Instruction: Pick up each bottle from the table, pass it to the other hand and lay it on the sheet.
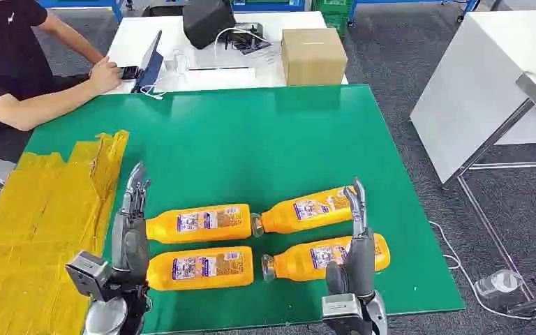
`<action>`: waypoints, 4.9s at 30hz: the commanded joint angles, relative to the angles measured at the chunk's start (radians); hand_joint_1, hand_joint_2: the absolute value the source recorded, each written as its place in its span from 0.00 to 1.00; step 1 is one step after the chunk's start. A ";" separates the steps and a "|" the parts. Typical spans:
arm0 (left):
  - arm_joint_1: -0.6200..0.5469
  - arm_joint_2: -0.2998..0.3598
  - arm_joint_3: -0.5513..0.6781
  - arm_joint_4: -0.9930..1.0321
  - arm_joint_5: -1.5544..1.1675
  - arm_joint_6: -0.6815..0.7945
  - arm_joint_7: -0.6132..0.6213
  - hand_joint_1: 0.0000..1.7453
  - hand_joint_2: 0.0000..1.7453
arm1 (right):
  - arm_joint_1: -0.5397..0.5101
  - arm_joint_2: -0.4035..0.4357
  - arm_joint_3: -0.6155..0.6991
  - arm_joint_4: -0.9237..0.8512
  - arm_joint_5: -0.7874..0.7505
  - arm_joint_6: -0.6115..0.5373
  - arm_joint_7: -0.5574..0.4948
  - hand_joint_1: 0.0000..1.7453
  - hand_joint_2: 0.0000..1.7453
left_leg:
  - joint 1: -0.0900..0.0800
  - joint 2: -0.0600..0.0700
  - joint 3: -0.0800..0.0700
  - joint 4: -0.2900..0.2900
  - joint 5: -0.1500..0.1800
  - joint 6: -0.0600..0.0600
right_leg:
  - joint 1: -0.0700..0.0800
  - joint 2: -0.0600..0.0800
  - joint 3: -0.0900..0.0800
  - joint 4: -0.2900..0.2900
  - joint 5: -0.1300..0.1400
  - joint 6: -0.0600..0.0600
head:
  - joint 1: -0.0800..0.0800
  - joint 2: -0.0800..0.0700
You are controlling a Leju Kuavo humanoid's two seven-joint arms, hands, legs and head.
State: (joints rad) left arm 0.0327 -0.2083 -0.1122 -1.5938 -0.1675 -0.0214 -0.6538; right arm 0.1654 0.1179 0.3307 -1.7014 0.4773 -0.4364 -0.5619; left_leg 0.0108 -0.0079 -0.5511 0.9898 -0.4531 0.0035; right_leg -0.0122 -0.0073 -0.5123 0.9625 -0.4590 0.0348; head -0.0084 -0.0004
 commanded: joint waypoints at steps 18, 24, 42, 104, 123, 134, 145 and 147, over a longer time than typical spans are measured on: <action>-0.099 -0.015 -0.005 0.155 0.001 -0.042 0.014 0.00 0.00 | -0.228 -0.075 0.332 0.319 0.328 0.283 0.373 0.00 1.00 | 0.001 0.002 0.003 -0.002 0.000 0.000 | 0.001 0.001 0.003 -0.002 0.000 -0.001 | 0.000 0.000; -0.122 -0.025 -0.004 0.181 0.005 -0.057 0.018 0.00 0.00 | -0.310 -0.063 0.419 0.450 0.397 0.327 0.474 0.00 1.00 | 0.001 0.004 0.003 -0.002 0.000 0.000 | 0.001 0.004 0.002 -0.002 0.001 -0.002 | 0.000 0.000; -0.180 -0.034 -0.027 0.263 0.015 -0.077 0.017 0.00 0.00 | -0.417 -0.015 0.592 0.734 0.352 0.409 0.569 0.00 1.00 | 0.000 0.001 0.002 -0.001 0.001 0.000 | 0.001 0.001 0.002 -0.001 0.001 -0.001 | 0.000 0.000; -0.218 -0.018 0.781 0.019 0.246 0.492 -0.044 0.00 1.00 | -0.185 -0.069 0.434 0.375 -0.028 0.289 0.335 1.00 1.00 | 0.001 0.008 0.022 -0.002 -0.008 -0.003 | 0.001 0.011 0.018 0.000 -0.006 -0.003 | 0.000 0.000; -0.134 -0.026 0.395 0.182 0.597 -0.134 0.244 0.00 1.00 | -0.052 -0.010 0.328 -0.002 -0.179 0.131 0.063 1.00 1.00 | 0.001 0.002 0.010 0.000 -0.007 -0.002 | 0.001 0.004 0.008 0.001 -0.007 -0.002 | 0.001 0.000; 0.041 0.013 0.077 -0.015 0.722 -0.488 0.279 0.00 1.00 | -0.036 0.015 0.250 -0.036 -0.224 0.181 -0.020 1.00 1.00 | -0.001 0.007 0.010 -0.001 -0.008 -0.002 | -0.001 0.009 0.006 0.000 -0.006 -0.002 | 0.000 0.000; 0.068 0.033 0.024 0.010 0.772 -0.639 0.273 0.00 1.00 | -0.078 0.004 0.266 0.110 -0.089 0.283 0.105 1.00 1.00 | 0.001 0.009 0.012 -0.002 -0.008 -0.002 | 0.001 0.011 0.008 -0.002 -0.005 -0.002 | 0.000 0.000; 0.065 0.035 0.027 0.025 0.776 -0.649 0.278 0.00 1.00 | -0.095 0.000 0.275 0.155 -0.065 0.297 0.135 1.00 1.00 | 0.000 0.008 0.012 -0.003 -0.008 -0.002 | 0.001 0.010 0.009 -0.002 -0.005 -0.002 | 0.000 0.000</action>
State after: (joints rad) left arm 0.1057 -0.2224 -0.0652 -1.6136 0.5909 -0.6478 -0.3838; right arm 0.1265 0.1400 0.6012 -1.7132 0.3449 -0.1682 -0.5031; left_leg 0.0109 -0.0007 -0.5417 0.9891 -0.4610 0.0012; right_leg -0.0120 0.0023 -0.5060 0.9632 -0.4643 0.0337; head -0.0084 -0.0004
